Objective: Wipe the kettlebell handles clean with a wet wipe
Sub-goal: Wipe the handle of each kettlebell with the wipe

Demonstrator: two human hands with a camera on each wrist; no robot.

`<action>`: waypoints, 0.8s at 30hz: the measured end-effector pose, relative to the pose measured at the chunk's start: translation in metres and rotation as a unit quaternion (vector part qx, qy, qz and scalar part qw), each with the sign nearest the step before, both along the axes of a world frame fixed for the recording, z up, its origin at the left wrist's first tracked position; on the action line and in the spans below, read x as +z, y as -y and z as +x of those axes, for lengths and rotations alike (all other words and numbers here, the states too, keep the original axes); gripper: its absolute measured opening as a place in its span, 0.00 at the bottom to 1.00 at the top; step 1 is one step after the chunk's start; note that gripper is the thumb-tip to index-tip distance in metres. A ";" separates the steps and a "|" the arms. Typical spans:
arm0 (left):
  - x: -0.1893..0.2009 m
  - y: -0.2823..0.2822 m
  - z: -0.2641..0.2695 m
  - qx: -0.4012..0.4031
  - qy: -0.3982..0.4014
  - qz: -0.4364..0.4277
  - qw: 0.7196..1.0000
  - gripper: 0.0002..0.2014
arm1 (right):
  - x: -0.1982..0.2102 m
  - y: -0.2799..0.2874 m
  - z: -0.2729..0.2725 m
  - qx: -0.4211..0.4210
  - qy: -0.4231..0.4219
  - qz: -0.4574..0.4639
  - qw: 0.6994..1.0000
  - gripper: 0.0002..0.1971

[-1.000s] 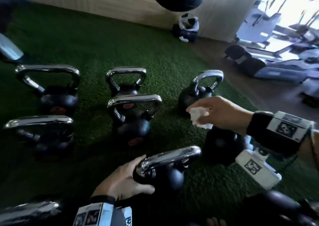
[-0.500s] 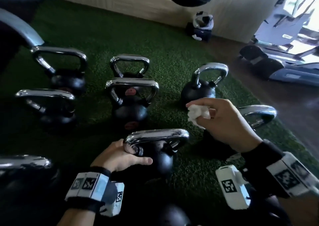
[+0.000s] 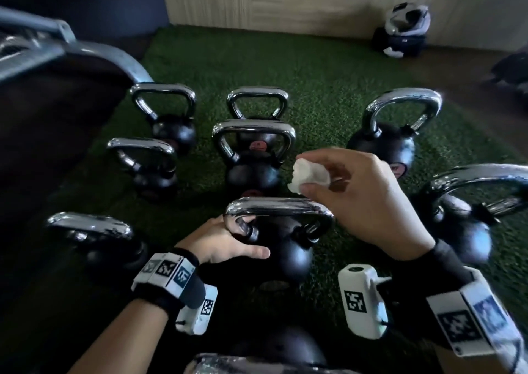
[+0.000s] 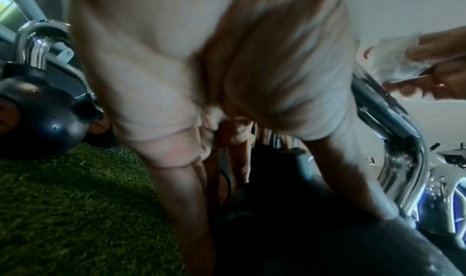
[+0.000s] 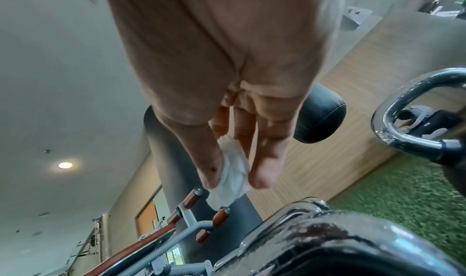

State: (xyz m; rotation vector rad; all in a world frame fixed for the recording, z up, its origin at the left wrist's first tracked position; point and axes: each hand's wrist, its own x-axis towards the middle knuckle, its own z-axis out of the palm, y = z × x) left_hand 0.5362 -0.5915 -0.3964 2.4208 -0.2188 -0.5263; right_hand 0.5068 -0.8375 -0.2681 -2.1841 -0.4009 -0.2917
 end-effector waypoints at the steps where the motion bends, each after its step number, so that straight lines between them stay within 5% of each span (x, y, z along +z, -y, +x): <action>1: -0.002 0.000 -0.002 0.016 -0.006 0.001 1.000 0.40 | 0.001 -0.002 -0.001 -0.005 0.010 -0.005 1.000 0.18; 10: -0.017 0.000 -0.009 0.071 -0.005 -0.026 0.997 0.39 | -0.035 -0.029 0.001 0.051 0.088 -0.088 0.991 0.02; 19: -0.012 0.000 -0.019 0.102 -0.018 -0.045 0.994 0.40 | -0.056 -0.005 -0.004 -0.045 0.135 -0.065 0.988 0.06; 24: -0.020 0.000 -0.021 0.131 -0.038 -0.063 0.989 0.42 | -0.058 -0.021 0.009 -0.032 0.148 -0.051 0.987 0.05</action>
